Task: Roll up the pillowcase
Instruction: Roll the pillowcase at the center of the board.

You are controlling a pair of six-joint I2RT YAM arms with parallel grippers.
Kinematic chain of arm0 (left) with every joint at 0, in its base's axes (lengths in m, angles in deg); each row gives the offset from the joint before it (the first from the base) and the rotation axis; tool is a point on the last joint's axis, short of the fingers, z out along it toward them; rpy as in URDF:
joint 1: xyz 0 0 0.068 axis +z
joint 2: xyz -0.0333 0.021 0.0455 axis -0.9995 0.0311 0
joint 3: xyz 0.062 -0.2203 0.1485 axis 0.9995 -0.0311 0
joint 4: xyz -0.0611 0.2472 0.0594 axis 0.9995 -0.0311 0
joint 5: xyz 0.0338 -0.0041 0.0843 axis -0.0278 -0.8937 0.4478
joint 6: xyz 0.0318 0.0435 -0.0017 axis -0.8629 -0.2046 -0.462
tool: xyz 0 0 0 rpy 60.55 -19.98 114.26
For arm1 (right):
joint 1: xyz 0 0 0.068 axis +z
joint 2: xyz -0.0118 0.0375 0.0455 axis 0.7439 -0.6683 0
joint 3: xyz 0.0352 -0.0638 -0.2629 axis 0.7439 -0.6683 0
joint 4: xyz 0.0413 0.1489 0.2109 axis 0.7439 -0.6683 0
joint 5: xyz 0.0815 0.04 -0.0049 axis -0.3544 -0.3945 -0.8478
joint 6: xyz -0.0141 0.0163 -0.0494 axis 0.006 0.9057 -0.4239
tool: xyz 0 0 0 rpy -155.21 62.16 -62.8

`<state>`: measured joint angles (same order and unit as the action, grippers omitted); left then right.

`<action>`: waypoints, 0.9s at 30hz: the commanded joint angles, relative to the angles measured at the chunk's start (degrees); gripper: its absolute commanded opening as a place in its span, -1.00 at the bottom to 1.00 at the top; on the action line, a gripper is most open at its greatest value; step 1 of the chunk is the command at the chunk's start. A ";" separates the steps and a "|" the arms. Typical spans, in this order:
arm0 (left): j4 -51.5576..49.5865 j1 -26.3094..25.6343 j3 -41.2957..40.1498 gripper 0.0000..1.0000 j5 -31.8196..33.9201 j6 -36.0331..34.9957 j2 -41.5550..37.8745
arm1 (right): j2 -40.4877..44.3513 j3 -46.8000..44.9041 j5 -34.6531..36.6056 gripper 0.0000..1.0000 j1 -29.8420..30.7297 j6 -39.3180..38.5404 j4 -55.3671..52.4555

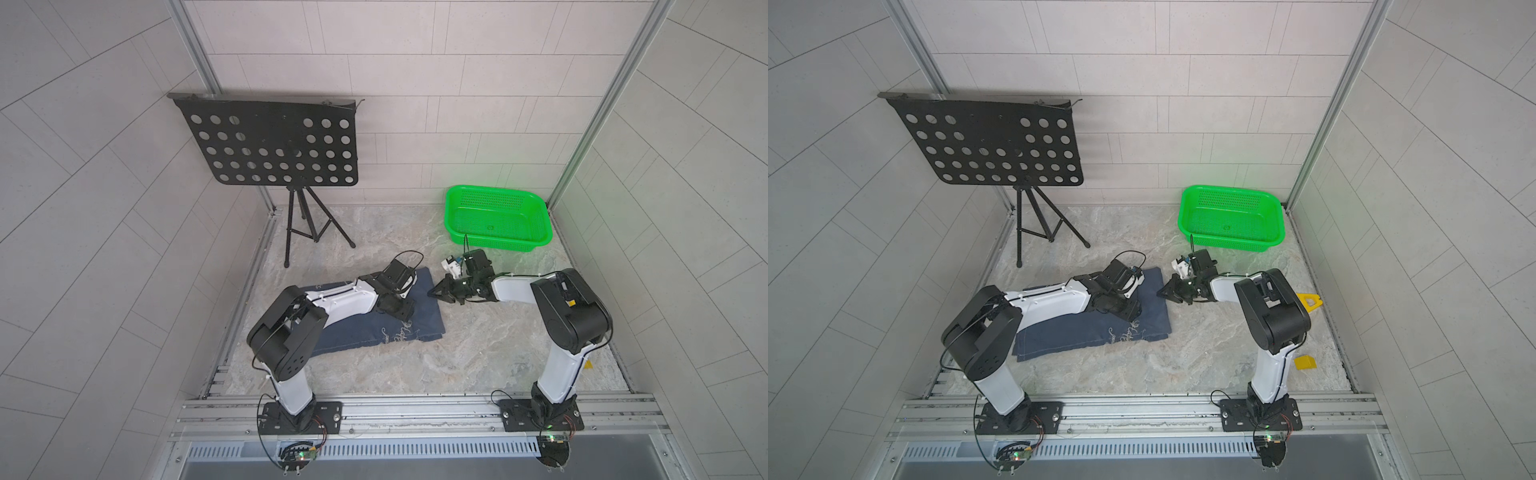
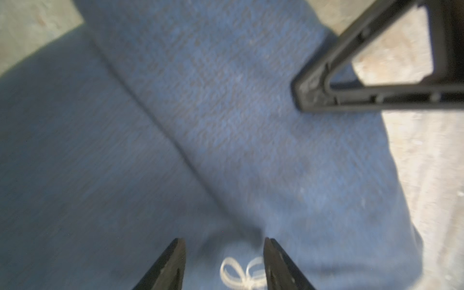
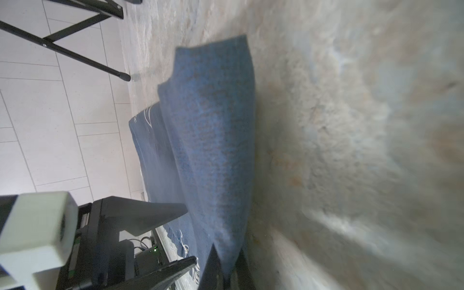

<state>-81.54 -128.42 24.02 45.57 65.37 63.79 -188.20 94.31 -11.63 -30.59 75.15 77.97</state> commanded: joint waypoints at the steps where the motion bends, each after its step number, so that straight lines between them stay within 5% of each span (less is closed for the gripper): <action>1: -2.75 0.17 2.39 0.18 -1.59 1.06 -3.92 | 4.34 3.12 8.92 -1.00 -2.16 -12.35 -20.28; 5: -4.01 0.39 3.40 0.21 -1.75 0.96 -4.55 | 7.33 7.90 22.20 -1.00 -2.32 -18.17 -35.50; 13: -3.71 1.18 3.68 0.22 -2.12 0.13 -2.57 | 7.30 13.17 38.50 -0.92 3.11 -12.23 -43.11; 27: -2.40 2.65 -0.65 0.22 -3.28 0.53 -3.33 | 2.64 22.08 37.17 -0.52 12.29 -3.05 -42.85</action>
<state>-83.75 -126.22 24.63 42.51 66.04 61.14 -184.09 114.97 26.21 -19.33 69.16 35.35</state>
